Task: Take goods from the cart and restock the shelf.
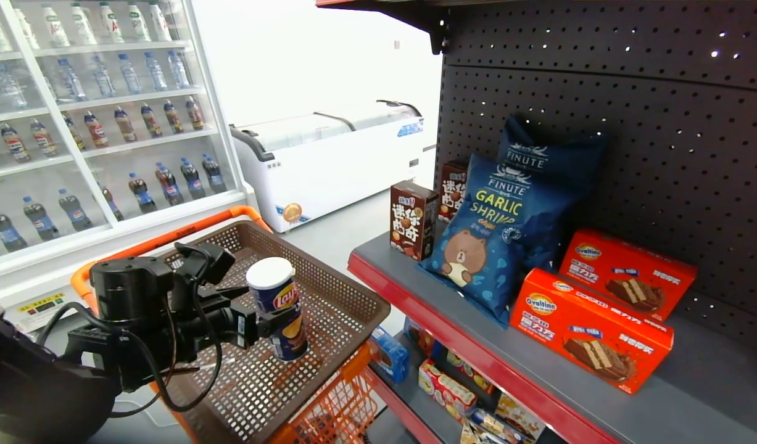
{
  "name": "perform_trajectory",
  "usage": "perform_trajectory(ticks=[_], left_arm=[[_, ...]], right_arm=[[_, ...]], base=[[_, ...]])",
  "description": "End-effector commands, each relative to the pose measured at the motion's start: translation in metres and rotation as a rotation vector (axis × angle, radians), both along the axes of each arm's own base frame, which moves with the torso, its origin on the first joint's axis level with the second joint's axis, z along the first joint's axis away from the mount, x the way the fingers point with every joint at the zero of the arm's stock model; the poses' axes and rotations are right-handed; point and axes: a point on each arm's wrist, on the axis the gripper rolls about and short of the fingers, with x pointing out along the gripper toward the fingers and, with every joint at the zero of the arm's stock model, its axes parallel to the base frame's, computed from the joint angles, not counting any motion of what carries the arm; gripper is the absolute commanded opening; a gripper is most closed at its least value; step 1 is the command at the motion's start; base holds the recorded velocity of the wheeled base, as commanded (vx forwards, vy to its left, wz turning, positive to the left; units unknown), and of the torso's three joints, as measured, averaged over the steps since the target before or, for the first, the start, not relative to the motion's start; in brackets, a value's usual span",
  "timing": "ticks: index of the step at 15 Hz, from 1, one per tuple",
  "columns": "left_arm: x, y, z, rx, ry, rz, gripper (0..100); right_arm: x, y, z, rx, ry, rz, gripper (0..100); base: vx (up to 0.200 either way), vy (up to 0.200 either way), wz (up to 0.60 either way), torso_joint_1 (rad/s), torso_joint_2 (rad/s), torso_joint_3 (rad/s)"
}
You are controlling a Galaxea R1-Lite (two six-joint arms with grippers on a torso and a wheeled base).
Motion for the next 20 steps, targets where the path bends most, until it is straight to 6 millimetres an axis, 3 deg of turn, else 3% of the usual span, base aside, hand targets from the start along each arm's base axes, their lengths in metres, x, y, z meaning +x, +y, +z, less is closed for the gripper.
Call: perform_trajectory(ticks=[1,6,12,13,15,18,20], left_arm=[[0.010,-0.001,-0.026,0.016,0.054,-0.004,100],[0.028,-0.004,-0.057,0.016,0.041,-0.012,100],[0.048,-0.013,-0.071,0.012,0.026,-0.033,100],[0.051,-0.014,-0.072,0.011,0.017,-0.036,0],[0.063,-0.016,-0.066,0.007,-0.024,-0.033,0],[0.059,-0.013,-0.059,0.018,-0.038,0.001,0],[0.042,-0.010,-0.027,0.021,-0.103,0.060,0]], right_arm=[[0.000,0.000,0.000,0.000,0.001,0.000,100],[0.000,0.000,0.000,0.000,0.001,0.000,100],[0.000,0.000,0.000,0.000,0.001,0.000,100],[0.000,0.000,0.000,0.000,0.001,0.000,100],[0.000,0.000,0.000,0.000,0.001,0.000,100],[0.000,0.000,0.000,0.000,0.001,0.000,100],[0.000,0.000,0.000,0.000,0.001,0.000,100]], base=[[0.000,0.000,0.00,0.000,0.00,0.000],[0.000,0.000,0.00,0.000,0.00,0.000],[0.000,0.000,0.00,0.000,0.00,0.000],[0.000,0.000,0.00,0.000,0.00,0.000],[0.000,0.000,0.00,0.000,0.00,0.000],[0.000,0.000,0.00,0.000,0.00,0.000],[0.000,0.000,0.00,0.000,0.00,0.000]])
